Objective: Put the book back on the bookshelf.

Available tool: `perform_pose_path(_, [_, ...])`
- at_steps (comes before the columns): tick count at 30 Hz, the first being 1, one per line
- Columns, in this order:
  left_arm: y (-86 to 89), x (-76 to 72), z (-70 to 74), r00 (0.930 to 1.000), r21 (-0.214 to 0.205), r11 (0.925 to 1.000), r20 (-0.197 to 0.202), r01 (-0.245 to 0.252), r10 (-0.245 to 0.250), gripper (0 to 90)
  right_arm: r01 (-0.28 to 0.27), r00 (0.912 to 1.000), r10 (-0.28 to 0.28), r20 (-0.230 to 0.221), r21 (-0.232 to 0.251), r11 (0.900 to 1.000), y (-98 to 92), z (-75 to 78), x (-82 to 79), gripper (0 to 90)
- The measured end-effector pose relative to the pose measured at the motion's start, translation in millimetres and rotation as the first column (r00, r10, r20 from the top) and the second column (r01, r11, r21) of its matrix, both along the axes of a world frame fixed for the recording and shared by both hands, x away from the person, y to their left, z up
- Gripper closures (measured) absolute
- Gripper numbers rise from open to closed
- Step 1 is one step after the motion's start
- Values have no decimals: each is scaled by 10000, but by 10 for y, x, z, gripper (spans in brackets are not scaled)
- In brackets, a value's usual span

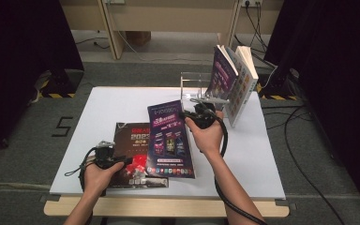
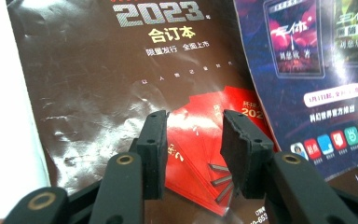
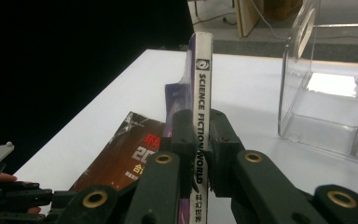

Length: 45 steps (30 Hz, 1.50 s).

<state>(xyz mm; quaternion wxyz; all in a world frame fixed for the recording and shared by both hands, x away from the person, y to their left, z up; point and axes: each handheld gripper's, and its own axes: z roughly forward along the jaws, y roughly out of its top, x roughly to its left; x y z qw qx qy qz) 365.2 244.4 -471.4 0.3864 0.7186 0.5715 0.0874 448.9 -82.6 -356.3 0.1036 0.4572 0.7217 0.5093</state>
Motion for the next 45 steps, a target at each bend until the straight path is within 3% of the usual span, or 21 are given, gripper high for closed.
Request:
perform_pose_path(16, [15,-3,16,10000,14,10000,56,-67,67,602,229,9980,-239,586,190,9996,-86,111,-42,834])
perform_pose_path(29, [5,-2,10,10000,5,10000,43,-13,13,602,728,9850,-783,1539,410,9965,-236,303,-125,834])
perform_pose_path(45, [7,-5,11,10000,106,9999,57,35,-35,603,977,9742,-1072,1987,570,9936,-333,428,-192,833])
